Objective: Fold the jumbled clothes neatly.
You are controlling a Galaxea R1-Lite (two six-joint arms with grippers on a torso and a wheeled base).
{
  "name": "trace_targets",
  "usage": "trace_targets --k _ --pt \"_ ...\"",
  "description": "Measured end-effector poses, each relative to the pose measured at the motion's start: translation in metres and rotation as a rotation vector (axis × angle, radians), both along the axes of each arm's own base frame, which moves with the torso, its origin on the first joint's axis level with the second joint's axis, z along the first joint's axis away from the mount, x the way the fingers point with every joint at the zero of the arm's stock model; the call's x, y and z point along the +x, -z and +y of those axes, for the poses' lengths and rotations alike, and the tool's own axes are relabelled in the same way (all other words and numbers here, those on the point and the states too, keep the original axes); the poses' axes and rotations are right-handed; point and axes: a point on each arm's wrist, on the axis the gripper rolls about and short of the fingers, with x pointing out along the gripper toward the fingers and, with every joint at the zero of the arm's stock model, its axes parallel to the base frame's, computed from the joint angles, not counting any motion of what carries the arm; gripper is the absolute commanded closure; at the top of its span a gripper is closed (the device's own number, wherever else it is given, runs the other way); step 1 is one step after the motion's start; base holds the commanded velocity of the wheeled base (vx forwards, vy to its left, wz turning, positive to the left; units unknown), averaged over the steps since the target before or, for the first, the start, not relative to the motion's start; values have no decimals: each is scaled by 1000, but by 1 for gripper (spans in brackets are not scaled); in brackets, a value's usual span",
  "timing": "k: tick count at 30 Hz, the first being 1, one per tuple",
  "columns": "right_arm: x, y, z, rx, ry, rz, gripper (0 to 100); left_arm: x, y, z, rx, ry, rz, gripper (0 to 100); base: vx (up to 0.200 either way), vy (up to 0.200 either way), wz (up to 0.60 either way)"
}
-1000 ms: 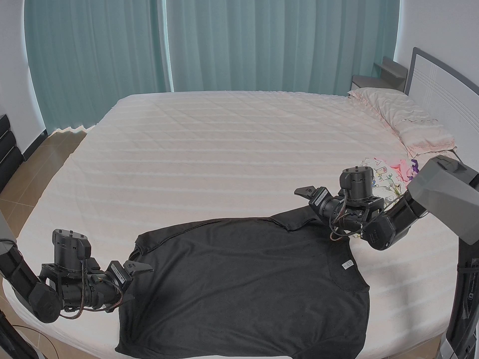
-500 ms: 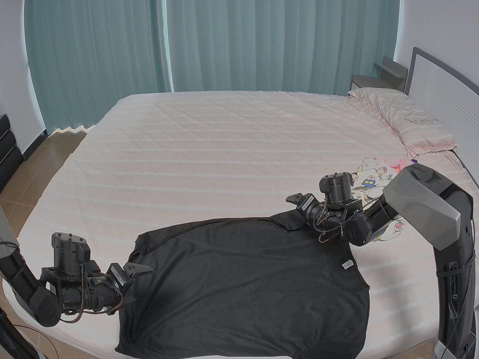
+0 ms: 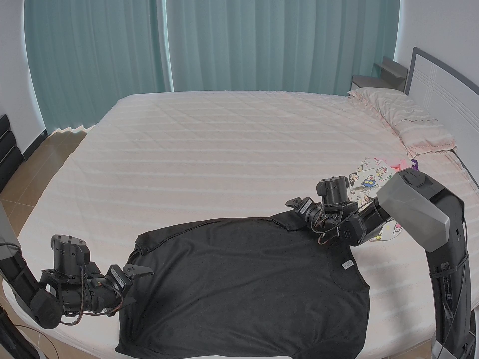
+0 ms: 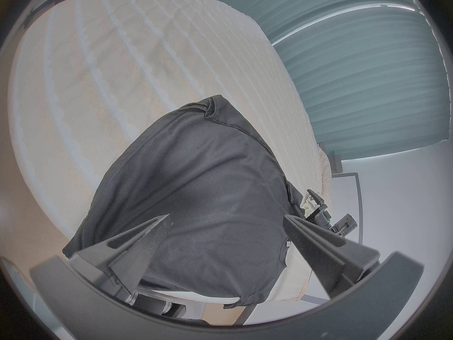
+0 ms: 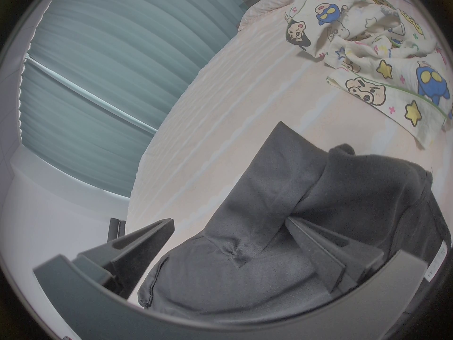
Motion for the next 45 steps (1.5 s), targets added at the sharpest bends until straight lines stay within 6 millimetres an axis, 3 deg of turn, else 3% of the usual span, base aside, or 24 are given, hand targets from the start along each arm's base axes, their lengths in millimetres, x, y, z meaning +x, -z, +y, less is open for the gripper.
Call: trace_targets --k 9,14,24,27,36,45 --pt "10 7 2 -16 -7 -6 0 -1 2 0 2 -1 6 0 0 0 0" --pt "21 0 5 1 -5 -51 0 -3 3 1 3 -2 12 0 0 0 0" --pt "59 -58 -6 99 43 -320 0 -3 3 2 7 -11 14 0 0 0 0" --pt "65 -66 -13 92 54 -359 0 -3 3 3 7 -17 15 0 0 0 0" --pt "57 -36 -24 -8 39 -232 0 -2 3 6 7 -30 15 0 0 0 0" --pt "25 -17 -16 -38 -19 -103 0 -2 4 6 4 -29 19 0 0 0 0"
